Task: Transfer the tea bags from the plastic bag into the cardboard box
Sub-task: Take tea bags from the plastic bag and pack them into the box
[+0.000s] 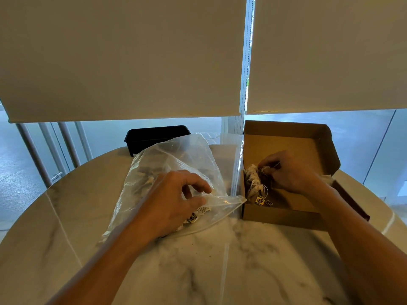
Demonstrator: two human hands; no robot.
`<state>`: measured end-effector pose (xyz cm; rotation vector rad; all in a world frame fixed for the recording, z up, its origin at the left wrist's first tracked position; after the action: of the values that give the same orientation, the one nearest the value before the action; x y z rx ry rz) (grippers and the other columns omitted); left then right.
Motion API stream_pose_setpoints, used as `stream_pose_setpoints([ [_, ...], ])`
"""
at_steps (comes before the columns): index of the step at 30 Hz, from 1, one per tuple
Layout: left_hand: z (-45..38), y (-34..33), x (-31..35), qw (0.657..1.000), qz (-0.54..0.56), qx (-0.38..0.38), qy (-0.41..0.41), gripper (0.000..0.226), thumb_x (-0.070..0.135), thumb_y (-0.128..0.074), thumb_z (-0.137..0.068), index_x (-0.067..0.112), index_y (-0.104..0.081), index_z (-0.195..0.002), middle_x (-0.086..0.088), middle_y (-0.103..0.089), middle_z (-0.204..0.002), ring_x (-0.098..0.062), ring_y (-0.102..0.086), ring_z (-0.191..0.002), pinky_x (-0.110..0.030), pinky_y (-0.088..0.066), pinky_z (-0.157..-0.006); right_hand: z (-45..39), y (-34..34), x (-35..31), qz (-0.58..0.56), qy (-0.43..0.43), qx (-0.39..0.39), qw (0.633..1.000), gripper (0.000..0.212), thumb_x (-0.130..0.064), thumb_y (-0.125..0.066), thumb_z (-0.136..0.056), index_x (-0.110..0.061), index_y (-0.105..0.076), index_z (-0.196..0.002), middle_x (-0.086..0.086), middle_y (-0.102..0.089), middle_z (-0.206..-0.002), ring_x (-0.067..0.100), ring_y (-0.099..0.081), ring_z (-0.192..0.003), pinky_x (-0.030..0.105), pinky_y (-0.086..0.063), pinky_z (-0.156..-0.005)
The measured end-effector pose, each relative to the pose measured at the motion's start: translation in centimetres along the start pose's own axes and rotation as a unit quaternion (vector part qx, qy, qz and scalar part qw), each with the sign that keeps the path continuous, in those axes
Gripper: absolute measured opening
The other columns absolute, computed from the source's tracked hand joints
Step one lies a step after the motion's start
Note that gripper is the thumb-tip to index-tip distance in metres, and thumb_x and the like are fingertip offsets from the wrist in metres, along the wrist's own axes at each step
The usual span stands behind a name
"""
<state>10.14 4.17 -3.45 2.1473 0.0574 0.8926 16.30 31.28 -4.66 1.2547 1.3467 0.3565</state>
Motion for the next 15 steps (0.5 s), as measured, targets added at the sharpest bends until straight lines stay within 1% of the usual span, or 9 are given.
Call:
stream_pose_setpoints([
  [2, 0.1, 0.1, 0.1, 1.0, -0.001, -0.003, -0.001, 0.017, 0.024, -0.076, -0.077, 0.038, -0.07, -0.082, 0.022, -0.059, -0.077, 0.007, -0.054, -0.081, -0.003, -0.042, -0.066, 0.1, -0.1, 0.0, -0.006, 0.001, 0.002, 1.0, 0.026, -0.006, -0.056, -0.092, -0.014, -0.067, -0.114, 0.004, -0.062, -0.122, 0.014, -0.049, -0.104, 0.023, -0.039, -0.077],
  [4, 0.1, 0.3, 0.0, 1.0, -0.006, -0.006, 0.0, 0.015, 0.025, -0.077, -0.076, 0.038, -0.07, -0.082, 0.025, -0.056, -0.075, 0.013, -0.051, -0.081, -0.001, -0.04, -0.066, 0.1, 0.0, 0.1, -0.024, -0.002, 0.014, 1.0, 0.03, -0.006, -0.058, -0.091, -0.015, -0.063, -0.12, 0.005, -0.061, -0.122, 0.012, -0.048, -0.102, 0.017, -0.038, -0.068],
  [6, 0.1, 0.7, -0.3, 1.0, -0.013, -0.006, 0.005, 0.012, 0.029, -0.077, -0.074, 0.037, -0.071, -0.081, 0.025, -0.058, -0.079, 0.013, -0.05, -0.081, -0.004, -0.04, -0.063, 0.3, 0.3, 0.2, -0.041, -0.005, 0.026, 0.999, 0.034, -0.008, -0.061, -0.089, -0.018, -0.061, -0.122, 0.005, -0.062, -0.114, 0.011, -0.05, -0.097, 0.013, -0.036, -0.062],
  [8, 0.0, 1.1, -0.9, 1.0, -0.019, -0.004, 0.003, 0.012, 0.034, -0.078, -0.07, 0.039, -0.071, -0.079, 0.021, -0.063, -0.091, 0.006, -0.053, -0.084, -0.009, -0.04, -0.068, 0.5, 0.9, 0.6, -0.052, -0.012, 0.032, 0.998, 0.036, -0.01, -0.065, -0.087, -0.019, -0.06, -0.122, 0.001, -0.06, -0.103, 0.013, -0.053, -0.093, 0.014, -0.035, -0.059],
  [10, 0.0, 1.4, -1.4, 1.0, -0.019, -0.006, -0.001, 0.013, 0.037, -0.079, -0.068, 0.04, -0.071, -0.078, 0.023, -0.064, -0.099, 0.001, -0.056, -0.091, -0.016, -0.044, -0.075, 0.8, 1.4, 1.1, -0.063, -0.021, 0.041, 0.997, 0.036, -0.013, -0.068, -0.084, -0.019, -0.061, -0.12, -0.004, -0.059, -0.094, 0.015, -0.056, -0.091, 0.017, -0.038, -0.06],
  [13, 0.9, 1.7, -1.7, 0.999, -0.024, -0.008, -0.02, 0.016, 0.038, -0.082, -0.066, 0.04, -0.071, -0.078, 0.031, -0.061, -0.1, 0.007, -0.053, -0.099, -0.01, -0.04, -0.076, 1.0, 2.0, 2.1, -0.067, -0.031, 0.055, 0.996, 0.034, -0.011, -0.069, -0.084, -0.017, -0.063, -0.116, -0.008, -0.059, -0.084, 0.009, -0.055, -0.078, 0.021, -0.041, -0.06],
  [15, 2.1, 2.1, -2.2, 0.999, -0.046, 0.003, -0.027, 0.019, 0.041, -0.082, -0.065, 0.044, -0.07, -0.079, 0.031, -0.06, -0.102, 0.009, -0.05, -0.103, -0.011, -0.037, -0.079, 1.1, 2.2, 2.6, -0.073, -0.039, 0.064, 0.995, 0.032, -0.009, -0.067, -0.085, -0.018, -0.064, -0.116, -0.004, -0.061, -0.086, 0.009, -0.056, -0.078, 0.02, -0.042, -0.059],
])
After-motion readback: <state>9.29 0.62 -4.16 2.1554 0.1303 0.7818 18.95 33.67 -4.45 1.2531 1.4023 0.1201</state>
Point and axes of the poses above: each hand's wrist, its own z-axis away from the middle knuckle, its own y-axis out of the back of the hand, x = y × z, the point moved 3 cm from there along -z, towards the middle knuckle
